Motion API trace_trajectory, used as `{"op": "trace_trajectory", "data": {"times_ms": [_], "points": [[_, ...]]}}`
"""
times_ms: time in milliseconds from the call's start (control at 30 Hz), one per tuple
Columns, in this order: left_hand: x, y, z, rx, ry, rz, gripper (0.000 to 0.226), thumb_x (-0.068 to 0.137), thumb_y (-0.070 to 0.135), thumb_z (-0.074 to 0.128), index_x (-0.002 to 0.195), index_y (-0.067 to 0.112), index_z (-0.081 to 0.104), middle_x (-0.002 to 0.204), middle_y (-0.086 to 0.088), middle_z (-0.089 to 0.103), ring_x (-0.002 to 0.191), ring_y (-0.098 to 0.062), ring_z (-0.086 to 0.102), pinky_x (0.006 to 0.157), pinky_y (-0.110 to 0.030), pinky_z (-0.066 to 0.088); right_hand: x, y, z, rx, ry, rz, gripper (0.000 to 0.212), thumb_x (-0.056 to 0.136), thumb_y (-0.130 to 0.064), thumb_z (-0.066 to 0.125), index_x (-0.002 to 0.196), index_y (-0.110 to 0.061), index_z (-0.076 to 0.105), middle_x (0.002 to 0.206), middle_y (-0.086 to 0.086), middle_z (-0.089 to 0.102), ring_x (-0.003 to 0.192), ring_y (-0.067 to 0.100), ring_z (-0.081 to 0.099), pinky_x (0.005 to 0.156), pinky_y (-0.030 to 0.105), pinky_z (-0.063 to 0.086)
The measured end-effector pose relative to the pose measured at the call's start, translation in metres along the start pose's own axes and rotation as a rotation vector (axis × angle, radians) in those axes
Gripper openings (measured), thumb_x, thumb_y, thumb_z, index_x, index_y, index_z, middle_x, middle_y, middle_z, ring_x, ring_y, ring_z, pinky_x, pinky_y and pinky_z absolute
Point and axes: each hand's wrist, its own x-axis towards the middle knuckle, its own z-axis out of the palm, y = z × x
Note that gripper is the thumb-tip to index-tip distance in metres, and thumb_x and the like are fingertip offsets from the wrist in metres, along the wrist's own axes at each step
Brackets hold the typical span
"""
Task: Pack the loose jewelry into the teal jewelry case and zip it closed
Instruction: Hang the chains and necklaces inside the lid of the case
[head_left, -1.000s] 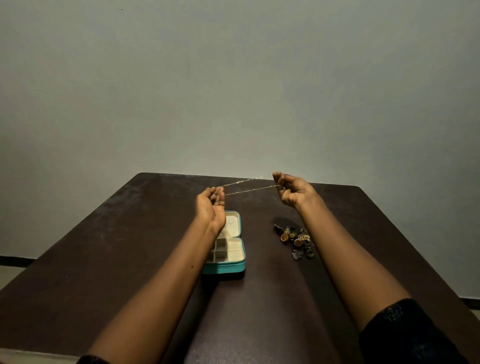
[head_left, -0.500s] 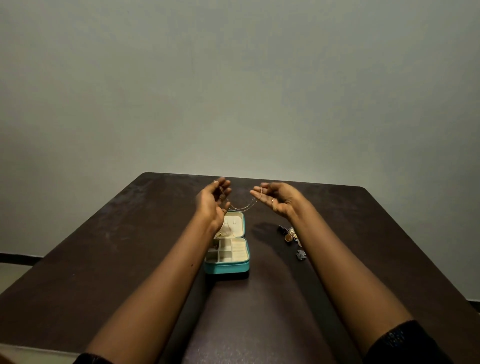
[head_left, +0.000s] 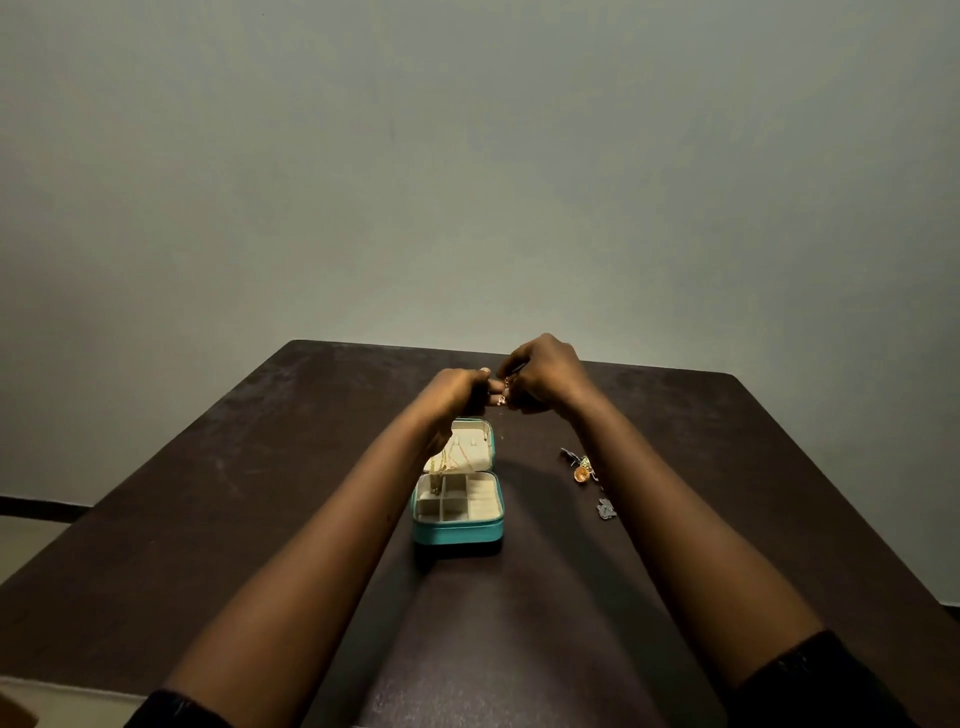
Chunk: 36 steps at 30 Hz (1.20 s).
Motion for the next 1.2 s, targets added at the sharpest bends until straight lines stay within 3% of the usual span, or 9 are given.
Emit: {"op": "trace_trajectory", "data": {"times_ms": [167,267,400,500,633,767,967,1067,1200], "points": [[-0.005,0.001,-0.003,-0.027,-0.101,-0.145,0.028,0.100,0.024,0.034,0.094,0.012,0.059,0.079,0.000,0.060,0.064,-0.007,0.051,0.058,-0.023,0.033,0.002,0.005,-0.001,-0.072,-0.007,-0.055,0.016,0.084,-0.001,0.065,0.098,-0.006,0.072,0.086,0.013,0.072,0.059,0.013,0.063,0.053,0.020,0.052],[-0.008,0.002,-0.003,-0.012,-0.127,-0.175,0.030,0.101,0.025,0.033,0.091,0.012,0.059,0.066,0.003,0.053,0.049,-0.004,0.050,0.051,-0.019,0.045,0.003,0.008,-0.001,-0.083,-0.023,-0.067,0.017,0.085,-0.005,0.064,0.100,-0.008,0.072,0.081,0.008,0.070,0.062,0.011,0.061,0.056,0.020,0.049],[-0.005,0.004,-0.007,0.064,-0.140,-0.182,0.035,0.101,0.033,0.032,0.100,0.010,0.059,0.065,0.003,0.047,0.060,-0.008,0.040,0.059,-0.024,0.030,0.001,0.014,-0.001,-0.078,-0.063,-0.054,0.026,0.087,0.000,0.055,0.107,-0.009,0.069,0.097,0.015,0.070,0.067,0.011,0.056,0.057,0.022,0.044],[0.001,0.004,-0.013,0.099,-0.178,-0.187,0.040,0.098,0.040,0.032,0.088,0.016,0.062,0.063,0.004,0.046,0.061,-0.009,0.038,0.063,-0.029,0.024,-0.002,0.017,0.000,0.203,-0.272,0.007,0.039,0.086,0.013,0.042,0.112,-0.007,0.063,0.109,0.015,0.063,0.089,0.019,0.055,0.069,0.027,0.045],[0.007,0.006,-0.017,0.136,-0.209,-0.192,0.036,0.095,0.043,0.037,0.075,0.020,0.058,0.060,0.005,0.045,0.059,-0.010,0.038,0.063,-0.031,0.023,-0.006,0.023,0.006,0.610,-0.424,0.018,0.041,0.084,0.018,0.042,0.110,-0.010,0.057,0.087,0.004,0.062,0.085,0.014,0.061,0.071,0.027,0.047],[0.010,0.006,-0.021,0.126,-0.177,-0.214,0.033,0.093,0.044,0.042,0.072,0.021,0.054,0.061,0.004,0.049,0.060,-0.009,0.039,0.064,-0.031,0.024,-0.006,0.027,0.014,0.626,-0.374,-0.013,0.022,0.087,0.005,0.054,0.096,-0.013,0.061,0.087,0.003,0.065,0.082,0.013,0.063,0.063,0.021,0.048],[0.016,0.003,-0.032,0.107,-0.143,-0.244,0.031,0.091,0.046,0.045,0.081,0.020,0.058,0.063,0.006,0.051,0.064,-0.009,0.044,0.072,-0.033,0.029,-0.007,0.030,0.016,0.544,-0.273,-0.010,0.015,0.087,0.002,0.057,0.090,-0.010,0.064,0.079,0.004,0.066,0.073,0.013,0.065,0.058,0.020,0.049],[0.014,0.002,-0.037,0.143,-0.172,-0.266,0.035,0.090,0.047,0.047,0.071,0.020,0.059,0.058,0.007,0.054,0.064,-0.009,0.046,0.079,-0.035,0.028,-0.003,0.033,0.021,0.610,-0.119,0.084,0.011,0.086,0.000,0.059,0.085,-0.007,0.067,0.070,0.004,0.066,0.066,0.014,0.063,0.061,0.023,0.050],[0.009,0.002,-0.040,0.192,-0.251,-0.285,0.036,0.091,0.045,0.048,0.068,0.020,0.062,0.065,0.007,0.058,0.070,-0.010,0.050,0.080,-0.035,0.029,0.002,0.035,0.026,0.767,0.045,0.275,0.019,0.084,0.003,0.056,0.071,-0.009,0.065,0.048,-0.001,0.064,0.046,0.010,0.061,0.050,0.021,0.049]]}}
